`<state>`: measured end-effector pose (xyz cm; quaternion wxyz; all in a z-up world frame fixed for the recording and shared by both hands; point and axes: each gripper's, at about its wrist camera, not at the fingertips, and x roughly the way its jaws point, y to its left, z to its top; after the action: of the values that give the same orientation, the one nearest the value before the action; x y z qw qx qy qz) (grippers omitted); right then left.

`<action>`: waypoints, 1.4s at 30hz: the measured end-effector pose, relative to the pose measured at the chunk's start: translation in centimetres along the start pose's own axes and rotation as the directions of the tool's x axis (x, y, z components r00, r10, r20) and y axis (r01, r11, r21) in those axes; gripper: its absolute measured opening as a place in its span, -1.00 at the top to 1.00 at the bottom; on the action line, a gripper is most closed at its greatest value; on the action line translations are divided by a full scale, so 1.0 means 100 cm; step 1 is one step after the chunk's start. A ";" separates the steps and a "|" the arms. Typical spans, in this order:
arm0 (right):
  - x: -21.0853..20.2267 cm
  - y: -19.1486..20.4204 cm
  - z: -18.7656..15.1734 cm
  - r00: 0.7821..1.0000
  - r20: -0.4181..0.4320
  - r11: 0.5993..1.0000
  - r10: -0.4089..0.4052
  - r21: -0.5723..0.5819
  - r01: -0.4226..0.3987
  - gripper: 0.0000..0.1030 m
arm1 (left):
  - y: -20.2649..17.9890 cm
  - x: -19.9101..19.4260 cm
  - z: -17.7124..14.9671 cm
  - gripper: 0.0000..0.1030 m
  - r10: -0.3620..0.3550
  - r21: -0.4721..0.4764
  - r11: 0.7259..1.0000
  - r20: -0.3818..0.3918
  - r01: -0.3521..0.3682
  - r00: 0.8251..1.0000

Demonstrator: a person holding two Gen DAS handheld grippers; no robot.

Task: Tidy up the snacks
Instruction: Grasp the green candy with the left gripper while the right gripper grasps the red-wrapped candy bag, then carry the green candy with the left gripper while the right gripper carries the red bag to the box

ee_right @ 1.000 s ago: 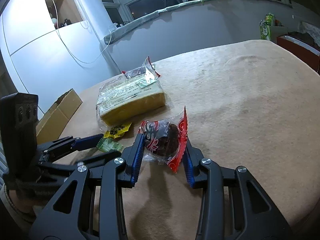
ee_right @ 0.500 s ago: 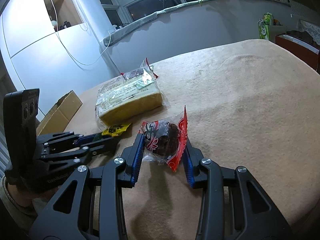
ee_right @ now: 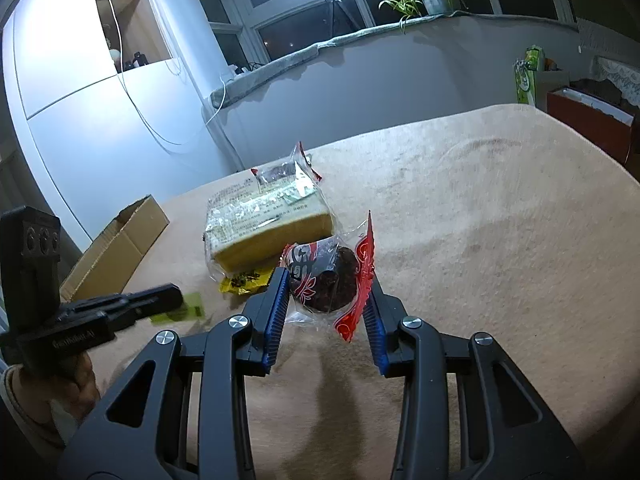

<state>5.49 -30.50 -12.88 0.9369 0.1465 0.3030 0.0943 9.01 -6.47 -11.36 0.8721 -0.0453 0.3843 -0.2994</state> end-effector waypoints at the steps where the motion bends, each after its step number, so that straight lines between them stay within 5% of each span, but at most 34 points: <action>1: -0.001 0.001 0.001 1.000 0.004 1.000 -0.001 -0.002 0.001 0.27 | 0.002 -0.005 0.001 0.93 -0.007 -0.010 1.000 0.012 0.007 1.000; 22: -0.025 0.065 0.025 0.998 0.055 0.993 0.031 -0.112 -0.025 0.27 | 0.031 -0.094 0.011 0.93 0.059 -0.062 0.997 0.220 -0.047 0.974; 42: 0.030 0.230 0.017 0.982 -0.063 0.919 0.181 -0.345 -0.191 0.27 | 0.140 -0.193 -0.030 0.93 0.301 -0.274 0.939 0.364 -0.208 0.882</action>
<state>6.85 -8.47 -5.53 0.9302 0.0043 0.2800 0.2374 3.61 16.20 -5.41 0.9529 -0.1538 0.2320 -0.1202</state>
